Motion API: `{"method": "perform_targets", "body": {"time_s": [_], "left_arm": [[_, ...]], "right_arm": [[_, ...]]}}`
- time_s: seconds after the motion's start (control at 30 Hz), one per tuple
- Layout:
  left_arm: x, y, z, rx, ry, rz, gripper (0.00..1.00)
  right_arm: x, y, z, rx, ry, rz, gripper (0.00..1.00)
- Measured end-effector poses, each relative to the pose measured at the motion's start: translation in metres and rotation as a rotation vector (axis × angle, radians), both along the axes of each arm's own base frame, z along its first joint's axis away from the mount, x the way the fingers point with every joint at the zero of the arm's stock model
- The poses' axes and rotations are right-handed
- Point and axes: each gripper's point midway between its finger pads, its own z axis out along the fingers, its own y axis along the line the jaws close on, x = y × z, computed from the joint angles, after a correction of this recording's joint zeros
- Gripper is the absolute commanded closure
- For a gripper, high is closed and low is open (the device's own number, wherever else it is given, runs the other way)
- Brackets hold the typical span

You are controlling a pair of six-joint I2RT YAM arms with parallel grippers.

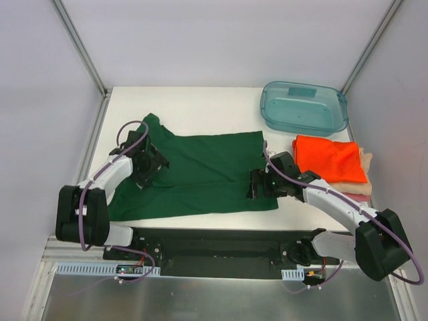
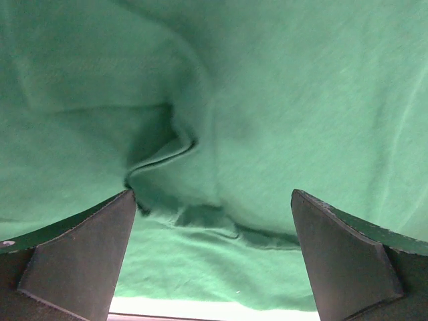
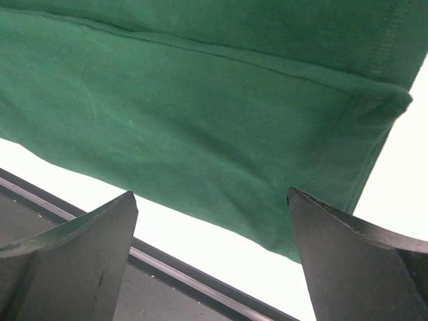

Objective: Fold and stack the t-shirts
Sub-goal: Fold the flattened tshirt in 1/3 of the way

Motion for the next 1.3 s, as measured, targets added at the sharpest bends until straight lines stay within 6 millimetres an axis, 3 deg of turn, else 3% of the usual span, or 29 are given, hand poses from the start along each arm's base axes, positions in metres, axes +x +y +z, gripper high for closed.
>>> {"method": "perform_targets", "body": {"time_s": [0.4, 0.5, 0.6, 0.7, 0.77, 0.93, 1.13, 1.3], "left_arm": [[0.108, -0.031, 0.022, -0.049, -0.121, -0.105, 0.01], [0.117, -0.034, 0.031, -0.046, -0.165, -0.143, 0.01], [0.103, -0.031, 0.039, -0.022, -0.202, -0.165, 0.01], [0.054, -0.014, 0.047, 0.026, -0.243, -0.137, 0.01], [0.033, -0.007, 0.052, 0.041, -0.281, -0.122, 0.01], [-0.005, 0.005, 0.032, 0.063, -0.267, -0.074, 0.01], [-0.014, 0.009, -0.002, 0.083, -0.127, -0.048, 0.01], [0.001, 0.006, -0.02, 0.087, -0.046, -0.05, 0.01]], "right_arm": [[0.012, -0.016, 0.019, 0.018, -0.073, -0.071, 0.04], [0.012, -0.017, 0.021, 0.024, -0.088, -0.069, 0.04], [0.01, -0.018, 0.021, 0.024, -0.097, -0.062, 0.04], [0.007, -0.018, 0.019, 0.027, -0.092, -0.052, 0.04], [0.005, -0.018, 0.018, 0.029, -0.086, -0.045, 0.04], [0.004, -0.017, 0.018, 0.035, -0.084, -0.038, 0.04], [0.002, -0.018, 0.014, 0.03, -0.078, -0.037, 0.04], [0.002, -0.018, 0.015, 0.031, -0.084, -0.038, 0.04]]}}
